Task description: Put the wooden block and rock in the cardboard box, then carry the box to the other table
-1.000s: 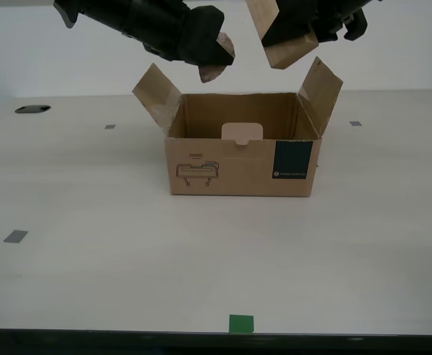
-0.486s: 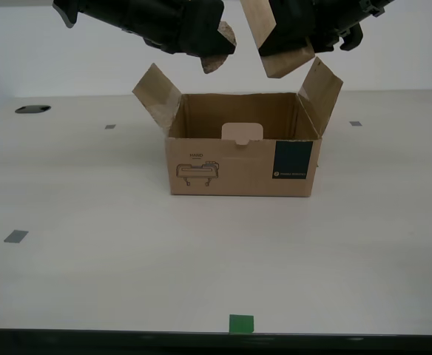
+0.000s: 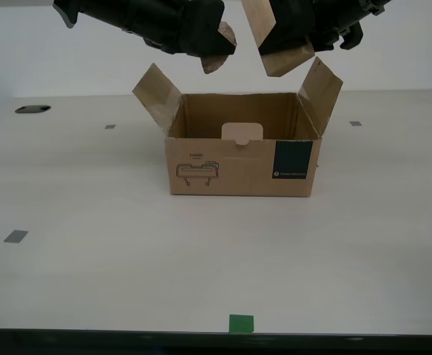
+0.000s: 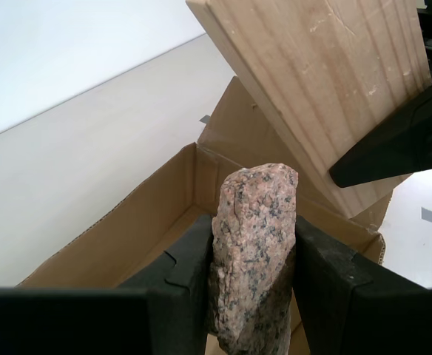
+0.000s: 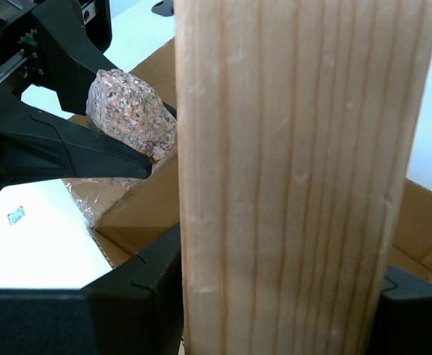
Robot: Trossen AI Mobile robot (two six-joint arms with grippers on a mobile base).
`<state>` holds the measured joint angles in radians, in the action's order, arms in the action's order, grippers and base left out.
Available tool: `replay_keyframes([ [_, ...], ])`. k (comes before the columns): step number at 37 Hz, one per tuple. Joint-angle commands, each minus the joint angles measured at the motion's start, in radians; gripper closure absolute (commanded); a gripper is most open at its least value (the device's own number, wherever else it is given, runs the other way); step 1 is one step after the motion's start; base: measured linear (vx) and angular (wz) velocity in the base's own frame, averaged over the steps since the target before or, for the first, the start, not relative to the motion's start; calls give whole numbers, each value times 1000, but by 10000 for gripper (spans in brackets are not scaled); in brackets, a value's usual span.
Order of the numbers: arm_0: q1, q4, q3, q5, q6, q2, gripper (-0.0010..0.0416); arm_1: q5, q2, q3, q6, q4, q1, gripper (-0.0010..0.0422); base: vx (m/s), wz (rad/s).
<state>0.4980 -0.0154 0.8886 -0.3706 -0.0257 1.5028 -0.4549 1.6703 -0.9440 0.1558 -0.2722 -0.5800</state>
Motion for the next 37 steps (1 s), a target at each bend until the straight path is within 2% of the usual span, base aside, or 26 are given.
replay_keyframes([
  [1,0,-6,0,-6,0,-1,406,-6,-1,-1,0,-6,-1,412,0,0],
  [28,0,-6,0,-6,1,-1,404,-6,-1,-1,0,-6,-2,411,0,0],
  [31,0,-6,0,-6,1,-1,402,-6,-1,-1,0,-6,-2,399,0,0],
  [37,0,-5,0,-6,7,-1,381,-6,-1,-1,-3,-5,-2,345,0,0],
])
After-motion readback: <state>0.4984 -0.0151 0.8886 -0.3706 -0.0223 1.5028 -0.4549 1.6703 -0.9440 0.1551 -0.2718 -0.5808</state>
